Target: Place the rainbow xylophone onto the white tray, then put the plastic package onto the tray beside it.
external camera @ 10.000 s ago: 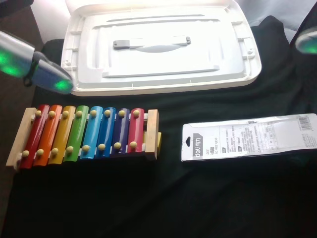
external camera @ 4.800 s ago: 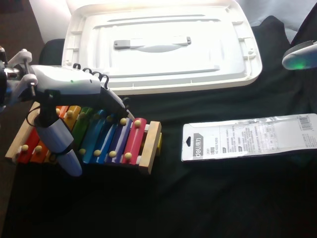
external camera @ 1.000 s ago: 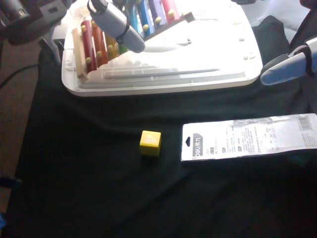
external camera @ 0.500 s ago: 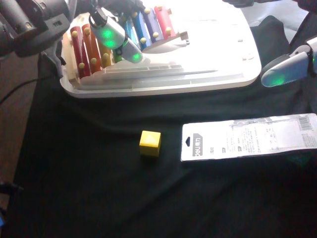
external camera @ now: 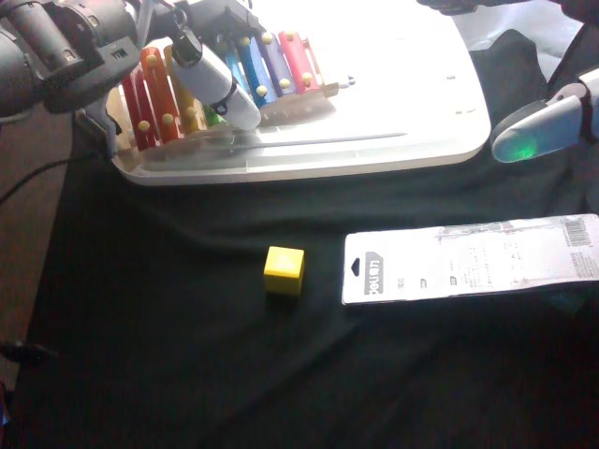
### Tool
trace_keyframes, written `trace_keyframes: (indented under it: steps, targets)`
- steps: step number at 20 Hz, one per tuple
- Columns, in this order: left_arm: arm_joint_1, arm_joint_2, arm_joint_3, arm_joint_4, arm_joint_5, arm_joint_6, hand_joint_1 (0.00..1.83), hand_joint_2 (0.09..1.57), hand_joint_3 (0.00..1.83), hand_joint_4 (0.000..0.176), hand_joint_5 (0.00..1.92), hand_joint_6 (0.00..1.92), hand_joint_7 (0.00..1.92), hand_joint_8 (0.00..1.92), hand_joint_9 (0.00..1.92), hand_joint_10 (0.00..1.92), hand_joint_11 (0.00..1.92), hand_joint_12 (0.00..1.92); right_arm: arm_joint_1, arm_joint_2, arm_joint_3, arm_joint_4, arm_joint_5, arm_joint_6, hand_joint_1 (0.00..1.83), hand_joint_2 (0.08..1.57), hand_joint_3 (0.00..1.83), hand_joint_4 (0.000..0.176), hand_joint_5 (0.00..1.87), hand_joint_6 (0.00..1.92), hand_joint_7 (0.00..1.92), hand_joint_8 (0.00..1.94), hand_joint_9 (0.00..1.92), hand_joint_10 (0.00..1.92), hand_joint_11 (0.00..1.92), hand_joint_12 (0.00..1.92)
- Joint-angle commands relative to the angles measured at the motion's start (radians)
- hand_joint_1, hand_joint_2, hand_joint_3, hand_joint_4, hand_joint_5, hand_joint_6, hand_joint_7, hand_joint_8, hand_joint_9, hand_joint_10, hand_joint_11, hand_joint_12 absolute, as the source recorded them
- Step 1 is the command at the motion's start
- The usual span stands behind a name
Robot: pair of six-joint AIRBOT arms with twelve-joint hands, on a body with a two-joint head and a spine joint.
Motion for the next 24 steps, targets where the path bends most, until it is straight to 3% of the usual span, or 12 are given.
trace_keyframes:
  steps: [1, 4, 5, 9, 10, 11, 12, 14, 16, 18, 20, 24]
  targets:
    - [-0.007, -0.001, 0.008, -0.021, -0.059, 0.0, 1.12, 0.93, 0.0, 0.0, 0.5, 0.0, 0.47, 0.0, 0.46, 0.0, 0.27, 0.74, 0.015, -0.003, 0.002, 0.07, 0.091, 0.006, 0.57, 0.71, 0.0, 0.104, 0.15, 0.0, 0.38, 0.0, 0.45, 0.0, 0.5, 0.01]
    - [-0.007, -0.003, 0.01, -0.021, -0.053, 0.0, 0.9, 0.85, 0.0, 0.002, 0.29, 0.0, 0.33, 0.0, 0.28, 0.0, 0.18, 0.41, 0.017, -0.005, 0.002, 0.067, 0.091, 0.006, 0.59, 0.72, 0.0, 0.093, 0.15, 0.0, 0.38, 0.0, 0.44, 0.0, 0.5, 0.01]
    - [-0.006, -0.004, 0.009, -0.021, -0.054, 0.0, 0.89, 0.8, 0.0, 0.054, 0.19, 0.0, 0.21, 0.0, 0.15, 0.0, 0.09, 0.3, 0.018, -0.005, 0.002, 0.067, 0.091, 0.006, 0.61, 0.72, 0.0, 0.094, 0.14, 0.0, 0.37, 0.0, 0.43, 0.0, 0.48, 0.0]
    - [-0.005, -0.009, 0.002, -0.02, -0.082, 0.0, 0.84, 0.68, 0.0, 0.167, 0.01, 0.0, 0.0, 0.0, 0.0, 0.0, 0.0, 0.0, 0.018, -0.005, 0.002, 0.067, 0.091, 0.006, 0.61, 0.7, 0.0, 0.095, 0.13, 0.0, 0.34, 0.0, 0.39, 0.0, 0.45, 0.0]
    - [-0.006, -0.008, -0.002, -0.02, -0.095, 0.0, 0.85, 0.67, 0.0, 0.174, 0.0, 0.0, 0.0, 0.0, 0.0, 0.0, 0.0, 0.0, 0.018, -0.005, 0.002, 0.067, 0.091, 0.006, 0.62, 0.69, 0.0, 0.097, 0.12, 0.0, 0.34, 0.0, 0.37, 0.0, 0.44, 0.0]
    - [-0.006, -0.006, -0.009, -0.02, -0.111, -0.002, 0.84, 0.66, 0.0, 0.176, 0.0, 0.0, 0.0, 0.0, 0.0, 0.0, 0.0, 0.0, 0.018, -0.005, 0.002, 0.067, 0.091, 0.006, 0.65, 0.69, 0.0, 0.1, 0.11, 0.0, 0.31, 0.0, 0.35, 0.0, 0.42, 0.0]
    - [-0.006, -0.002, -0.019, -0.02, -0.13, -0.005, 0.89, 0.66, 0.0, 0.156, 0.0, 0.0, 0.0, 0.0, 0.0, 0.0, 0.0, 0.0, 0.018, -0.005, 0.001, 0.067, 0.091, 0.006, 0.67, 0.68, 0.0, 0.108, 0.09, 0.0, 0.28, 0.0, 0.31, 0.0, 0.39, 0.0]
    - [-0.008, 0.012, -0.042, -0.02, -0.171, -0.017, 0.86, 0.67, 0.0, 0.147, 0.0, 0.0, 0.0, 0.0, 0.0, 0.0, 0.0, 0.0, 0.018, -0.005, -0.002, 0.067, 0.091, 0.006, 0.58, 0.63, 0.0, 0.079, 0.07, 0.0, 0.25, 0.0, 0.27, 0.0, 0.38, 0.0]
    - [-0.012, 0.037, -0.075, -0.021, -0.228, -0.038, 0.83, 0.63, 0.0, 0.122, 0.0, 0.0, 0.0, 0.0, 0.01, 0.0, 0.0, 0.0, 0.018, 0.008, -0.014, 0.067, 0.091, 0.007, 0.6, 0.65, 0.0, 0.079, 0.07, 0.0, 0.23, 0.0, 0.24, 0.0, 0.33, 0.0]
    - [-0.015, 0.09, -0.138, -0.037, -0.301, -0.05, 0.87, 0.66, 0.01, 0.132, 0.0, 0.0, 0.02, 0.01, 0.01, 0.0, 0.0, 0.0, 0.018, 0.042, -0.044, 0.059, 0.091, 0.01, 0.58, 0.67, 0.0, 0.067, 0.07, 0.0, 0.19, 0.0, 0.23, 0.0, 0.3, 0.0]
    - [-0.015, 0.126, -0.178, -0.062, -0.337, -0.032, 0.77, 0.54, 0.0, 0.12, 0.0, 0.0, 0.04, 0.0, 0.03, 0.0, 0.03, 0.01, 0.018, 0.06, -0.062, 0.054, 0.091, 0.01, 0.55, 0.67, 0.0, 0.061, 0.06, 0.0, 0.16, 0.0, 0.18, 0.0, 0.25, 0.0]
    - [0.006, 0.24, -0.319, -0.157, -0.434, 0.066, 0.83, 0.6, 0.01, 0.061, 0.0, 0.0, 0.08, 0.01, 0.11, 0.02, 0.15, 0.06, 0.018, 0.113, -0.119, 0.033, 0.091, 0.009, 0.57, 0.68, 0.0, 0.08, 0.04, 0.0, 0.09, 0.0, 0.1, 0.0, 0.18, 0.0]
